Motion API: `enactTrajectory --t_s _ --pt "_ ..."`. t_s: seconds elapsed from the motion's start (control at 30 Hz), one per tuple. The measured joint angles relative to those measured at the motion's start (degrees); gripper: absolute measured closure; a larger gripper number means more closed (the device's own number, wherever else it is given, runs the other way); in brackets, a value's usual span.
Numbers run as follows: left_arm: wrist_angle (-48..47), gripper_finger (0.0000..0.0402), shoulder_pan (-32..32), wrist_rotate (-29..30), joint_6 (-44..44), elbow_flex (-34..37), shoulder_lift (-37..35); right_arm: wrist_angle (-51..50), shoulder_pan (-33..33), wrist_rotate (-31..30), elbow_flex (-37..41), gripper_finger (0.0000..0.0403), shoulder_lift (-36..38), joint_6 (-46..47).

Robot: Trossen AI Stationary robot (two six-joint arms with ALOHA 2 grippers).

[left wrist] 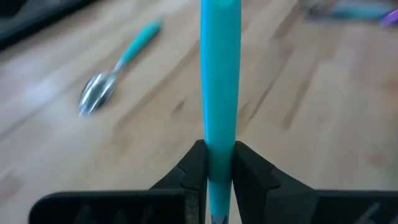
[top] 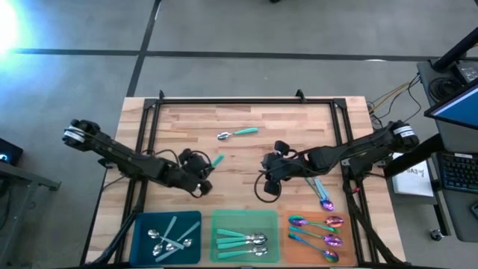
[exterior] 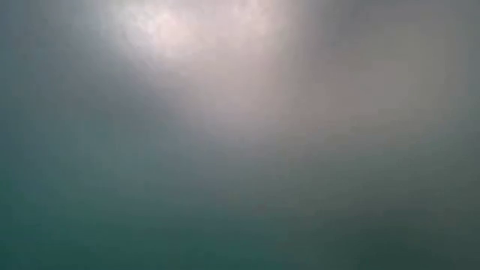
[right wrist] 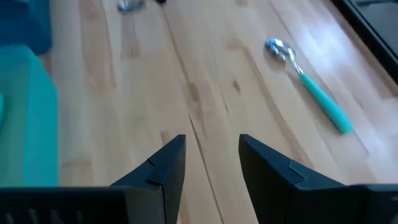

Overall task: Sort silverware by color (type)
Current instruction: Put the light green spoon into the light green bin

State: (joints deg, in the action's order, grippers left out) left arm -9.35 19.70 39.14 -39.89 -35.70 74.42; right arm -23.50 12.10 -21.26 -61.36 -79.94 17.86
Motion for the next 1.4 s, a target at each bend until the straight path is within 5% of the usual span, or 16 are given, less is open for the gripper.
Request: enactTrajectory --t_s 0.4,1.17,1.4 --pt "30.0 0.0369 0.2 -1.0 18.2 -0.2 -0.8 24.5 -1.3 0.7 0.0 0.0264 -2.5 -9.1" --pt "29.3 0.0369 0.2 -0.5 34.0 -12.7 6.7 36.1 -1.3 1.1 0.0 0.0266 -2.4 -11.1" --pt "29.7 0.0369 0.1 -0.5 34.0 -12.8 6.7 36.6 -1.3 1.7 0.0 0.0337 -2.3 -11.4"
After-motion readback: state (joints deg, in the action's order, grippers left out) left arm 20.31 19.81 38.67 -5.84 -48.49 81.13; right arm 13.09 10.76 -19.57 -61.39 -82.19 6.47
